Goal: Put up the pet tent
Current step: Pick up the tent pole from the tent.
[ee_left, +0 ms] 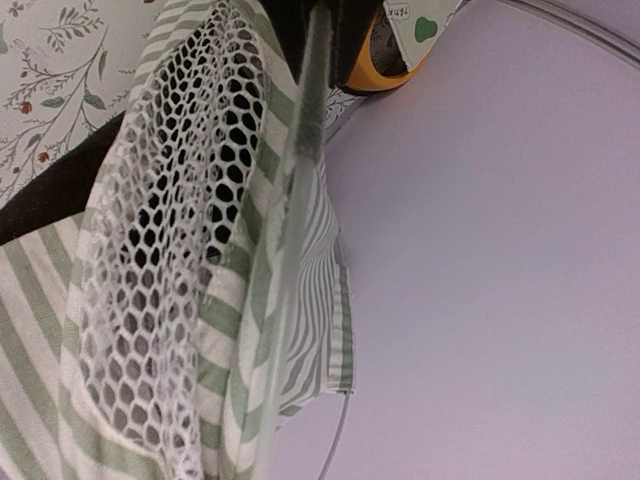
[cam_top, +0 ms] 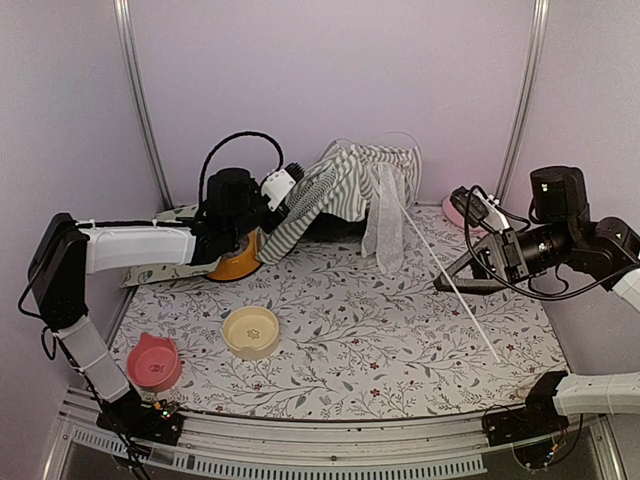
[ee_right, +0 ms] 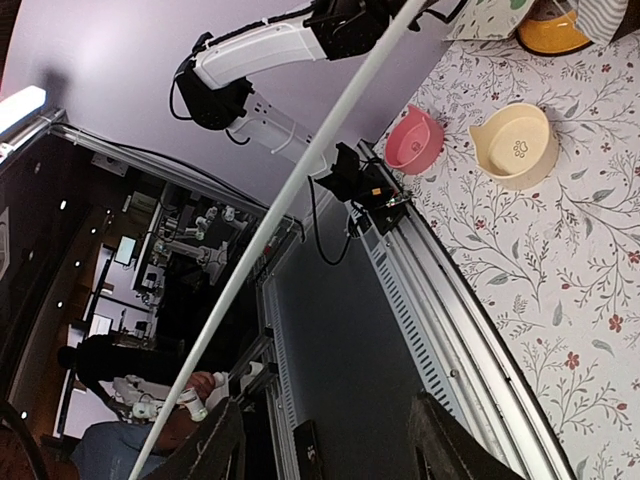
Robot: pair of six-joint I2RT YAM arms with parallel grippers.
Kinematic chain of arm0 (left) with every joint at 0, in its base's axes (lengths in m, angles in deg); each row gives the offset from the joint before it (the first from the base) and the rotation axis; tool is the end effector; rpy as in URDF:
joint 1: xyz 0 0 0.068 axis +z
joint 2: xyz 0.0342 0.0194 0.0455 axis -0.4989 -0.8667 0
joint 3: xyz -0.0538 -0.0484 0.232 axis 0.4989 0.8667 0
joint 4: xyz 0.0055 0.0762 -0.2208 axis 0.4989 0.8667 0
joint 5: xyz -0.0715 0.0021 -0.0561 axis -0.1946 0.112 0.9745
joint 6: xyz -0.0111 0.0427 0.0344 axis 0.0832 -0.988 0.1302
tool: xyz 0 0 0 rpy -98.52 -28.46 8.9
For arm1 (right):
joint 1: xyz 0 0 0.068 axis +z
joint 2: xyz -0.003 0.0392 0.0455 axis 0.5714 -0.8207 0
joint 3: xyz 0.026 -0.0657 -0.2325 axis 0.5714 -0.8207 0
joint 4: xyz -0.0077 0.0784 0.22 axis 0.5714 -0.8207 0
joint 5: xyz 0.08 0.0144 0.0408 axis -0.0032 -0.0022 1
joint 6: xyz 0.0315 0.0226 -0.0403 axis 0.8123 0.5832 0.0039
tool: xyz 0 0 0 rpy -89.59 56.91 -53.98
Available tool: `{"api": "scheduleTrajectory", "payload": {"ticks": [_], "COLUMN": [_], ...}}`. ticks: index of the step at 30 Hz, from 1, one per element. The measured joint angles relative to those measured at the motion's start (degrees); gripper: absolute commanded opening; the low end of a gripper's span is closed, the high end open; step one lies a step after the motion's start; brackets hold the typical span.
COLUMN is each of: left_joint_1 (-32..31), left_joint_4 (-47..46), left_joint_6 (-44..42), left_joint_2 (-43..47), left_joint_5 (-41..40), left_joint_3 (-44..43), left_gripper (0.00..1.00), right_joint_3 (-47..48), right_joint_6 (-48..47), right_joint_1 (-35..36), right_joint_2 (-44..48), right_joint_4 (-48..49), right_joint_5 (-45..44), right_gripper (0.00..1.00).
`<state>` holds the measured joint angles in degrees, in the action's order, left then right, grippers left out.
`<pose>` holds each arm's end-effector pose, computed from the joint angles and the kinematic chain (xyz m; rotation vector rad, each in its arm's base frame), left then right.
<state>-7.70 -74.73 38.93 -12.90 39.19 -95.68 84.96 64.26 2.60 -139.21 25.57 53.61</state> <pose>0.3028 -0.2205 0.2656 0.8349 1.5196 0.1731 0.1129 0.1260 0.3515 -0.7895 2.1500 1.6654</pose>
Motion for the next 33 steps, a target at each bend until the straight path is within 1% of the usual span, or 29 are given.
{"api": "scheduleTrajectory", "payload": {"ticks": [6, 14, 17, 20, 25, 33], "left_joint_1": [0.0, 0.0, 0.0, 0.0, 0.0, 0.0], "left_joint_4": [0.0, 0.0, 0.0, 0.0, 0.0, 0.0], "left_joint_6": [0.0, 0.0, 0.0, 0.0, 0.0, 0.2], "left_joint_2": [0.0, 0.0, 0.0, 0.0, 0.0, -0.1], "left_joint_5": [0.2, 0.6, 0.8, 0.9, 1.0, 1.0], "left_joint_3": [0.0, 0.0, 0.0, 0.0, 0.0, 0.0], "left_gripper": [0.0, 0.0, 0.0, 0.0, 0.0, 0.0], "right_joint_3": [0.1, 4.1, 4.1, 4.1, 2.7, 2.5], "right_joint_6": [2.2, 3.0, 4.1, 5.1, 7.1, 8.9], "right_joint_1": [0.0, -0.4, -0.5, -0.5, -0.4, 3.5], "right_joint_2": [1.5, 1.1, 1.3, 1.5, 2.3, 1.3], "right_joint_4": [0.1, -2.6, -2.4, -1.7, 1.2, 3.8], "right_joint_5": [3.1, 0.1, 0.1, 0.8, 4.7, 7.5], "right_gripper": [0.61, 0.62, 0.57, 0.55, 0.53, 0.49]}}
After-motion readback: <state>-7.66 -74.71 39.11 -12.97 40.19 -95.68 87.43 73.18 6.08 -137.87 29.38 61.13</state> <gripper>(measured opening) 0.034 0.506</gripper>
